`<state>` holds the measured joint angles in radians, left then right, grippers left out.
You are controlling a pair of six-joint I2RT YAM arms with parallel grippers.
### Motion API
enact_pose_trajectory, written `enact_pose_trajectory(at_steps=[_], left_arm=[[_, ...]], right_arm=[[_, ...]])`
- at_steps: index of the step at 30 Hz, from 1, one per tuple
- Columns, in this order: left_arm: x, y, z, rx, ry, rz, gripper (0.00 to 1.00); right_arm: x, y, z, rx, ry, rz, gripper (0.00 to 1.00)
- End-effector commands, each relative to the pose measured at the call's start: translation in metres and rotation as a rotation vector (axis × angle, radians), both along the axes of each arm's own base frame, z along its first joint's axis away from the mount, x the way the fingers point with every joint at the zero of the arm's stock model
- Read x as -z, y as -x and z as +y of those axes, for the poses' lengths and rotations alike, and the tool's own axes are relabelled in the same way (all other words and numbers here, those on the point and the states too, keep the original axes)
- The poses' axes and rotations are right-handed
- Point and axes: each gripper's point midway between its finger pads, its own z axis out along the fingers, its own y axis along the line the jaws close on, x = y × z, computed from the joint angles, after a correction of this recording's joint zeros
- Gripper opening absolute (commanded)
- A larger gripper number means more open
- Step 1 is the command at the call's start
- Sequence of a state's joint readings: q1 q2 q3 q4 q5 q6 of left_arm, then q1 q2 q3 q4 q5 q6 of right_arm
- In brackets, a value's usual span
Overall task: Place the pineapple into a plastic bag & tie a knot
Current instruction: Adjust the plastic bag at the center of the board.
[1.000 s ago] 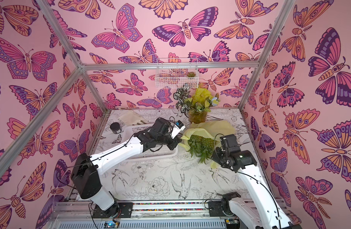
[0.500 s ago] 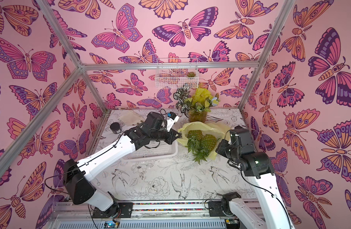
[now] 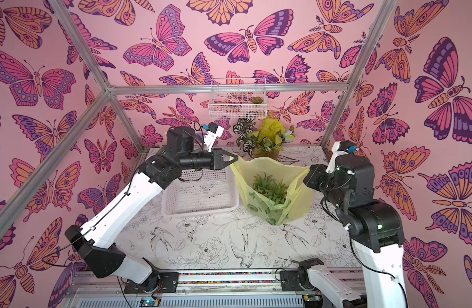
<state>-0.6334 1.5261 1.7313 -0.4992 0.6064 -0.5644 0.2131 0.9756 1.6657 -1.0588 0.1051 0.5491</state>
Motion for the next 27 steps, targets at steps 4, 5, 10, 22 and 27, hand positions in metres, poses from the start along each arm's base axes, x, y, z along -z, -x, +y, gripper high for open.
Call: enact_pose_trajectory(at_steps=[4,5,10,22,27], left_arm=[[-0.034,0.042,0.016,0.118,0.059,0.064,0.00],[-0.041,0.046,0.017,0.126,0.073,0.060,0.00],[-0.066,0.065,0.027,0.141,0.124,0.066,0.00],[0.007,0.068,0.061,-0.099,0.015,0.285,0.00],[0.039,0.039,0.057,-0.194,-0.046,0.346,0.00]], right_arm=[[-0.016,-0.012,-0.001,0.005,0.036,-0.055,0.00],[-0.018,-0.014,-0.001,0.002,0.044,-0.060,0.00],[-0.027,-0.027,0.010,-0.049,0.053,-0.070,0.00],[0.034,-0.047,0.034,-0.140,-0.001,0.101,0.00],[0.083,-0.030,0.019,-0.133,0.090,0.294,0.13]])
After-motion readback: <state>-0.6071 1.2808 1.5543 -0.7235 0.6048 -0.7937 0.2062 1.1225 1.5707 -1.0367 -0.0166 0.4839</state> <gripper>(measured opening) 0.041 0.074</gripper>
